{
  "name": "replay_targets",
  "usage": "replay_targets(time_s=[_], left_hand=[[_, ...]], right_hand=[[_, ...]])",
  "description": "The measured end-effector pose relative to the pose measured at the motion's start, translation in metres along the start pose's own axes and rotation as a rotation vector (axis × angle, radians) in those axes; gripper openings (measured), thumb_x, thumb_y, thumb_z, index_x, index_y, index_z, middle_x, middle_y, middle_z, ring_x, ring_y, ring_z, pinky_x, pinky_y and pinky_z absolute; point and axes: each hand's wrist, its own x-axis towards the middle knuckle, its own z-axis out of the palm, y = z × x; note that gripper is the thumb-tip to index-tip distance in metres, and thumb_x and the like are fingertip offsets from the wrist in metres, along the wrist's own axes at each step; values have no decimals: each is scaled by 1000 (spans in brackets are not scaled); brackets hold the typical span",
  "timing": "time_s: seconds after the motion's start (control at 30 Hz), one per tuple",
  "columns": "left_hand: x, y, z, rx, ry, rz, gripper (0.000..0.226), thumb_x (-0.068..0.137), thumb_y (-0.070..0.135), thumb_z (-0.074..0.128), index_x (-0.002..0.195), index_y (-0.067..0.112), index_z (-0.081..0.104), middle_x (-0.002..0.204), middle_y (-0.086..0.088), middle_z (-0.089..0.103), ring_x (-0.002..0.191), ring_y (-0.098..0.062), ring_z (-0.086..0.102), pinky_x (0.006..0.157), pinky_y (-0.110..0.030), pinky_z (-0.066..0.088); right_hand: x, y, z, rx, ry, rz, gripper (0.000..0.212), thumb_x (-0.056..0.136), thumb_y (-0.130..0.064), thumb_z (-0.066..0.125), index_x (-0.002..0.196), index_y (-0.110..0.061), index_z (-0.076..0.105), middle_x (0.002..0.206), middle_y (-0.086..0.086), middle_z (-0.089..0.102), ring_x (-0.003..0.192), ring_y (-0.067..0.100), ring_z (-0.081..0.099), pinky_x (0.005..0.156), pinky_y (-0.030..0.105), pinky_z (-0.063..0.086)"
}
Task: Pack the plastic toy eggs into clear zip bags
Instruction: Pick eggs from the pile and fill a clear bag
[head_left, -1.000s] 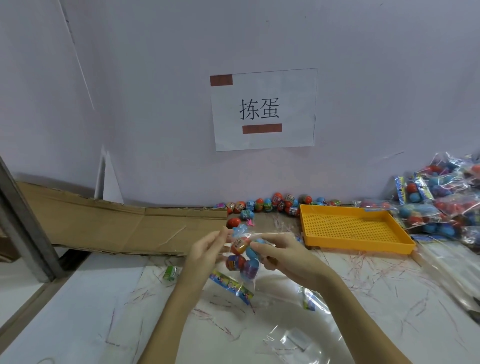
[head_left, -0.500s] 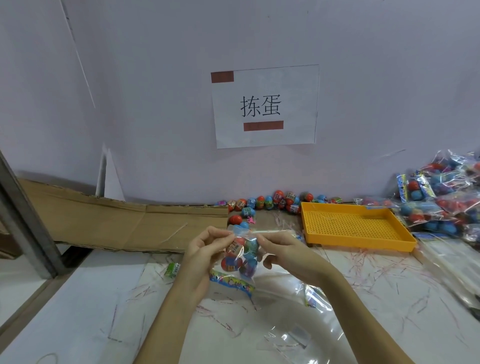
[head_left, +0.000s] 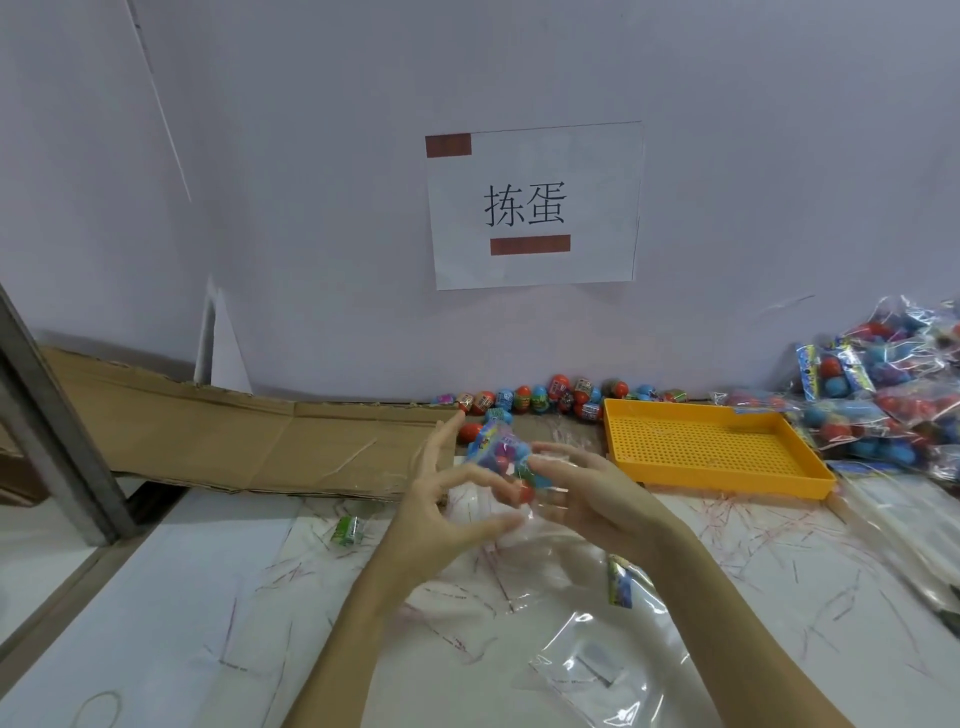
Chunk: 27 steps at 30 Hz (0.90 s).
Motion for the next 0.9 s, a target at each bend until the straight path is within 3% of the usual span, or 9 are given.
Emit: replay_targets(time_s=[0.07,0.13,0.23,0.4,0.5,0.57,0.7,0.8,0.9], left_hand=[[2,5,-1,-194,135,-57,38,75,69,76,107,47,74,157,30,36,148,-4,36,113,-37,36],[4,7,1,-324,264,-185,45,80,79,63,116,52,67,134,28,61,128,-1,58,101,-29,48],[6,3,1,-377,283,-398,62,84,81,50,116,33,72,104,10,78,98,-11,74,82,-32,59],[5,-3,-1,-351,264,-331,37,94,53,64,92,18,75,88,-13,74,81,-22,70,73,-36,57],[5,-5,-2,-302,287,-257,23,102,37,62,87,21,69,76,-13,64,67,-17,62,58,-28,51],[5,-5,0,-279,301,-234,22,105,33,56,91,18,64,71,-10,59,57,-16,55,49,-24,46],[5,-6,12,84,384,-119,25,107,40,39,91,25,51,71,-10,59,53,-21,52,45,-27,40],[4,-2,16,69,449,-81,22,101,47,34,91,32,47,65,1,56,51,-5,53,42,-16,38],[5,-5,14,13,490,-59,18,108,33,40,95,32,52,71,-7,59,53,-10,53,48,-34,46]], right_hand=[[-4,-4,2,-53,16,7,49,87,-23,79,132,-11,62,123,20,70,112,32,69,98,41,54],[-6,-7,5,-75,9,15,46,86,-28,79,127,-12,68,122,17,71,112,31,68,90,35,54],[-5,-6,4,-101,-19,12,37,89,-31,75,122,-15,73,121,13,72,113,29,67,93,34,52],[-8,-6,8,-134,-49,21,40,95,-41,67,123,-13,73,122,17,70,103,24,66,83,30,51],[-7,-4,10,-203,-12,31,52,96,-56,57,121,-13,73,117,14,73,106,30,70,93,37,56],[-5,-1,15,-223,46,10,49,98,-56,52,116,-16,74,114,11,75,109,31,71,97,40,57],[0,7,31,-167,204,-58,38,101,-52,51,99,-25,78,107,3,76,98,23,74,79,35,63],[-1,5,36,-59,95,-2,41,102,-56,45,102,-35,80,118,10,72,98,29,76,79,44,62],[-6,1,30,-48,-125,68,42,98,-57,55,124,-28,70,126,16,69,107,40,72,83,47,62]])
